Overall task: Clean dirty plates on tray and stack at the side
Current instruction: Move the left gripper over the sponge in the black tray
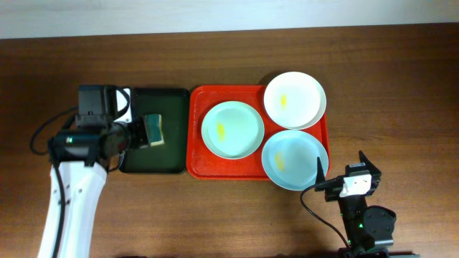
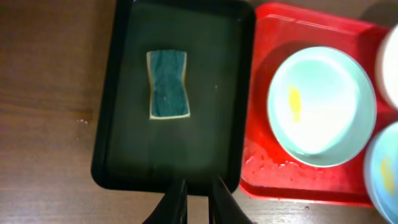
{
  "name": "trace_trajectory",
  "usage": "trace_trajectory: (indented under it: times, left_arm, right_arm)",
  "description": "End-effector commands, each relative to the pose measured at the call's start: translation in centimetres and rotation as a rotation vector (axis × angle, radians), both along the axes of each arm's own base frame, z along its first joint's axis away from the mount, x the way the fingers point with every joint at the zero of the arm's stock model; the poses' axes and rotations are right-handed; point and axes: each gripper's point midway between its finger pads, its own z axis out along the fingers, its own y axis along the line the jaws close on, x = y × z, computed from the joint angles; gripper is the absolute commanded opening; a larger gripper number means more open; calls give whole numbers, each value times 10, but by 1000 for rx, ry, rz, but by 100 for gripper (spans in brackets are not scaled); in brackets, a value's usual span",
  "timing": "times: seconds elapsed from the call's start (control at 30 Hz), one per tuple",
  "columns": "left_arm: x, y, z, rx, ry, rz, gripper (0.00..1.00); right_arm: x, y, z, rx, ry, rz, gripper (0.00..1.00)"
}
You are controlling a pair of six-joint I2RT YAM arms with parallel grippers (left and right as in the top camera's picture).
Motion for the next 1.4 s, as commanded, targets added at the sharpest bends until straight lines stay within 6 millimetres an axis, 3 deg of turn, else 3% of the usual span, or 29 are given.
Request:
trace_trajectory:
  times: [0.0,0.13,0.23,0.4,0.57,0.6,0.7,0.77,1.0,1.17,1.37]
  left_arm:
    - [15,2,-1,4,45,34,11]
    - [22,3,1,11,154,29,13]
    - [28,4,-1,21,195,29,26]
    - [29,10,-7,55,211,43,35]
    - [31,10,-6,54,203,44,56]
    - [31,10,-6,54,203,44,56]
    - [33,10,-7,54,195,44,38]
    - [35,10,-6,53,187,44,0]
    - [36,9,-6,51,184,43,1]
    - [37,9,-5,51,180,43,16]
    - [38,10,-5,55,176,45,10]
  right_arm:
    - [0,-4,-4,-4,11,-21,99]
    - [0,-4,-4,-4,11,-21,98]
    - [0,-4,-4,-4,11,-21,98]
    - [0,-4,-4,-4,11,-21,98]
    - [0,-4,-4,-4,11,-21,98]
    - [0,-4,-4,-4,11,-21,98]
    - [0,-4,-4,-4,11,-21,98]
    - [0,-4,-4,-4,11,-21,98]
    - [0,-4,-4,-4,11,-21,98]
    - [0,-4,-4,-4,11,-21,99]
    - [0,-4,-4,-4,11,-21,99]
